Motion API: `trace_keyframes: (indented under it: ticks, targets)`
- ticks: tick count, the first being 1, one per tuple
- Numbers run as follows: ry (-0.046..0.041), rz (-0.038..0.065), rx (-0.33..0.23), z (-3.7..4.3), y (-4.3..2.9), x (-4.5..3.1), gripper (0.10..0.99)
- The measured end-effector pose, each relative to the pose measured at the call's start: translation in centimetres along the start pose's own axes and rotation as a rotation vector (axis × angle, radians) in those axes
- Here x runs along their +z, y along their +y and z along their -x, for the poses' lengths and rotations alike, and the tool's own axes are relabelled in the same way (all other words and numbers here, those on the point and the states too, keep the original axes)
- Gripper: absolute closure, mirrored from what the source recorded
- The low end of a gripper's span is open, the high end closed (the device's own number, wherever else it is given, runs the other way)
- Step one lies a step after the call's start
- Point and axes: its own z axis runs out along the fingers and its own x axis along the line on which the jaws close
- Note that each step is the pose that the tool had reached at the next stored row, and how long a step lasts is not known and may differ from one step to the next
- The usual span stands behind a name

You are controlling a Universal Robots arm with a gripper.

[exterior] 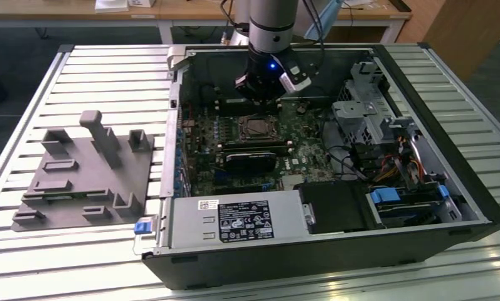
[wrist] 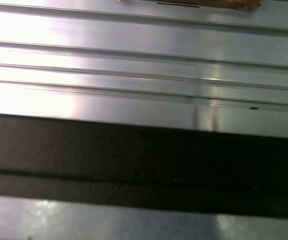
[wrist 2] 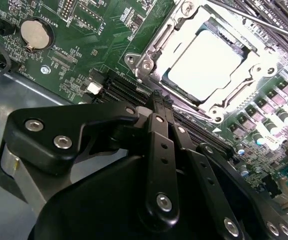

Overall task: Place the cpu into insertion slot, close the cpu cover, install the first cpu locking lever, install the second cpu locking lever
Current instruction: 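Install the first cpu locking lever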

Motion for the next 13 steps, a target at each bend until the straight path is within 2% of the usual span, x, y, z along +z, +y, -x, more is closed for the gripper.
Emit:
trace_keyframes:
  ticks: [8,13]
  targets:
    - [0.0032,-0.001,0.0,0.12,-0.05,0.72,0.98]
    - [0.0034,-0.001,0.0,0.16,-0.05,0.76,0.98]
